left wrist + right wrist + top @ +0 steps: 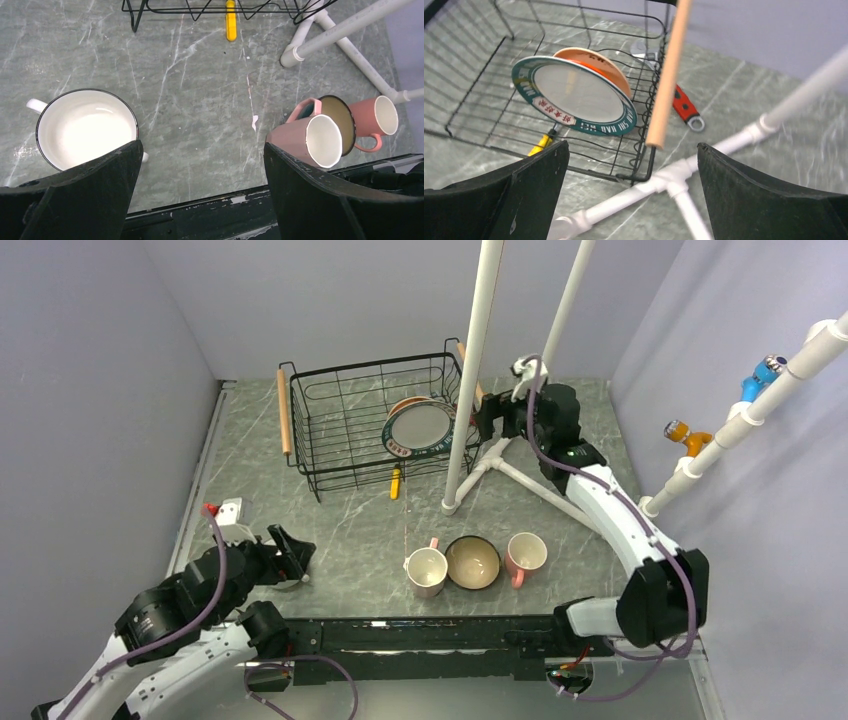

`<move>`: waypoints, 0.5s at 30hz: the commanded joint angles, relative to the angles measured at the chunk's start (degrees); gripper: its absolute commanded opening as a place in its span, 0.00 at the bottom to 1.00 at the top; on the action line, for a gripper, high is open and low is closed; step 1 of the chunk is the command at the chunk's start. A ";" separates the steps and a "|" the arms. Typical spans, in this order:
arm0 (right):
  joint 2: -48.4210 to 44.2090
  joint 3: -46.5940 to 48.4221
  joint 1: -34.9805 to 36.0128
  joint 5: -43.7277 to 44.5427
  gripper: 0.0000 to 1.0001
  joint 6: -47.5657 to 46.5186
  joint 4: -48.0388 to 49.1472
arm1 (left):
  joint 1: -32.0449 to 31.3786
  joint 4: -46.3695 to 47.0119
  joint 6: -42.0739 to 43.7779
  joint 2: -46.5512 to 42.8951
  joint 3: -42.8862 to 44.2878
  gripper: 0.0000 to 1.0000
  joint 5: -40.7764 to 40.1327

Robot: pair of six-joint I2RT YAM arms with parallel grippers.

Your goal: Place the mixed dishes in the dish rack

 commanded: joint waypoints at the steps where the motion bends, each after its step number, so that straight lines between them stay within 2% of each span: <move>1: -8.04 -2.99 0.16 15.60 1.00 19.33 -5.37 | -0.06 0.88 -0.97 3.01 0.00 0.96 -1.04; 3: -13.12 -6.85 0.19 17.64 1.00 25.55 -6.22 | -0.13 0.22 -1.74 4.81 0.22 0.97 -1.49; 7: -25.51 -17.89 0.06 2.36 1.00 27.51 1.18 | -0.10 -2.24 -5.20 9.97 0.82 0.97 -3.18; 9: -30.52 -22.57 0.05 -0.77 1.00 30.82 4.72 | -0.11 -3.33 -7.67 12.86 0.62 0.98 -3.21; 12: -32.95 -25.45 0.03 -5.51 1.00 31.76 4.62 | -0.08 -2.66 -9.44 17.49 -0.70 0.97 0.00; 15: -31.24 -24.38 0.08 -7.35 1.00 30.87 0.63 | -0.09 1.34 -8.14 22.16 -1.72 0.97 6.62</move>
